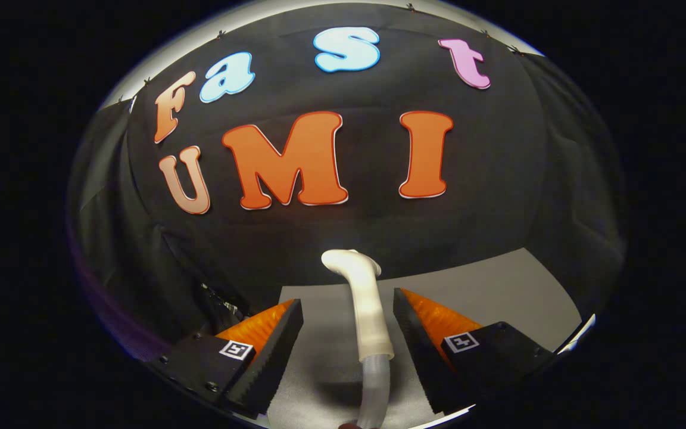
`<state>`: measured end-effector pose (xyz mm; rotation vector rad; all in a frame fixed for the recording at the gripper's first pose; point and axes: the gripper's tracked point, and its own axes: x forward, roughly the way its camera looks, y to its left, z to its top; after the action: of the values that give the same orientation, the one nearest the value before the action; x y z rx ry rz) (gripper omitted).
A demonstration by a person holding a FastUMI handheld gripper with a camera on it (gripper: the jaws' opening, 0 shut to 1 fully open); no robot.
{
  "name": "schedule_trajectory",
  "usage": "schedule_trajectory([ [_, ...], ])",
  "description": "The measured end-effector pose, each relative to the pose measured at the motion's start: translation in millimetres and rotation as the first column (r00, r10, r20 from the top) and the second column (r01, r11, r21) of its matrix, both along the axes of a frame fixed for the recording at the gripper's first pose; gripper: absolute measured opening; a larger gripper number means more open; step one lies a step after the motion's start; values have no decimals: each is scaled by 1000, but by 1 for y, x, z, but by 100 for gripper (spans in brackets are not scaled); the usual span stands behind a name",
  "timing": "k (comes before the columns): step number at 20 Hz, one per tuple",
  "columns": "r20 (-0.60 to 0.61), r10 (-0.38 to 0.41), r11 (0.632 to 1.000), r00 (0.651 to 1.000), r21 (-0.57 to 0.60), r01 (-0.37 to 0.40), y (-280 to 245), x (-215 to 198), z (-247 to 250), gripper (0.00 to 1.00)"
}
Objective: Iron the clothes twice with a garment steamer, once on the left side and once on the right side.
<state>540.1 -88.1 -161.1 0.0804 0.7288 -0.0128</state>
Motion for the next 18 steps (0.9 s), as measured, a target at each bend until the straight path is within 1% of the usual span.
schedule_trajectory([
  [4, -113, 4, 1000, 994, 0, -5, -6, 6, -41, 99],
  [7, -200, 14, 999, 980, 39, -7, -1, 4, -67, 99],
  [9, -232, 25, 999, 972, 49, -14, 2, 4, -76, 98],
  [12, -275, 19, 999, 961, 52, -4, 2, 4, -87, 87],
  [13, -298, 24, 998, 954, 70, -3, 0, -2, -88, 74],
  [14, -285, 25, 996, 958, 92, 1, 3, -3, -83, 61],
  [15, -284, 32, 995, 958, 98, -4, 5, -1, -89, 48],
  [16, -272, 29, 996, 962, 89, -4, 4, -5, -83, 45],
  [17, -251, 26, 997, 968, 71, -9, 4, -1, -82, 42],
  [18, -229, 24, 999, 973, 51, -13, 4, -1, -75, 41],
])
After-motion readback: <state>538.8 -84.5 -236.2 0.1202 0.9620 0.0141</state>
